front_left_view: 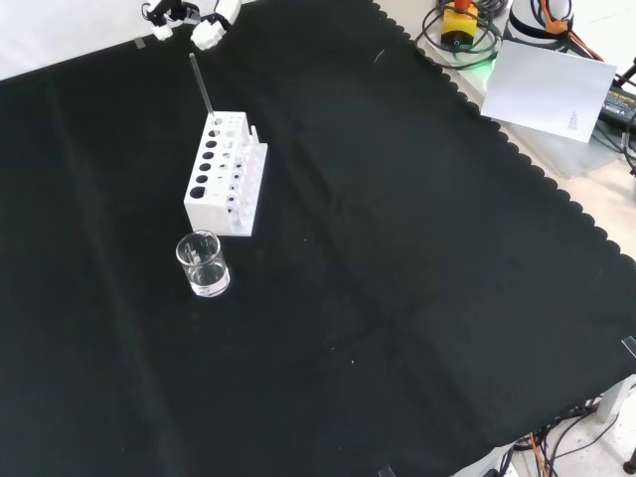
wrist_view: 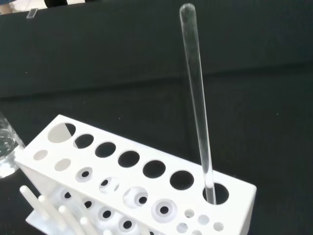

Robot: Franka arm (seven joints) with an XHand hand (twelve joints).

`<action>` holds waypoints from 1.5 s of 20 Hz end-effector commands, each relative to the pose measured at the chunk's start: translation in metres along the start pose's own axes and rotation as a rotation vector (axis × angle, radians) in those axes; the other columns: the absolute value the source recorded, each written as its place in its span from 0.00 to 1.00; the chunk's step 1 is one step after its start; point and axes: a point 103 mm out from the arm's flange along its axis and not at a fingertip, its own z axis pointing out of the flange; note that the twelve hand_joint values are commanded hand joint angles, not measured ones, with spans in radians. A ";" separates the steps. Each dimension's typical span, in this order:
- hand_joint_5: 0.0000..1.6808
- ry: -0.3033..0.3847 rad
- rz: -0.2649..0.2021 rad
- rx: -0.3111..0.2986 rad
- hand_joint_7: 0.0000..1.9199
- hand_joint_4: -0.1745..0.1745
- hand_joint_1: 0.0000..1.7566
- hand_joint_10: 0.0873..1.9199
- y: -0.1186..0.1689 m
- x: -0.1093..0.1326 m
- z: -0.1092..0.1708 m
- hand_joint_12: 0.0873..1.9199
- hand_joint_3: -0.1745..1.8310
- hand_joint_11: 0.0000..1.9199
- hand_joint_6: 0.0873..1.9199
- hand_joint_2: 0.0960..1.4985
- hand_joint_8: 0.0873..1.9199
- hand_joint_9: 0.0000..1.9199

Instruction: Take the glass rod from the white test tube rack.

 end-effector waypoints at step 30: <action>0.53 0.004 -0.007 0.026 0.54 0.00 0.64 0.50 0.014 -0.005 0.058 0.48 0.17 0.97 0.56 0.69 0.57 0.80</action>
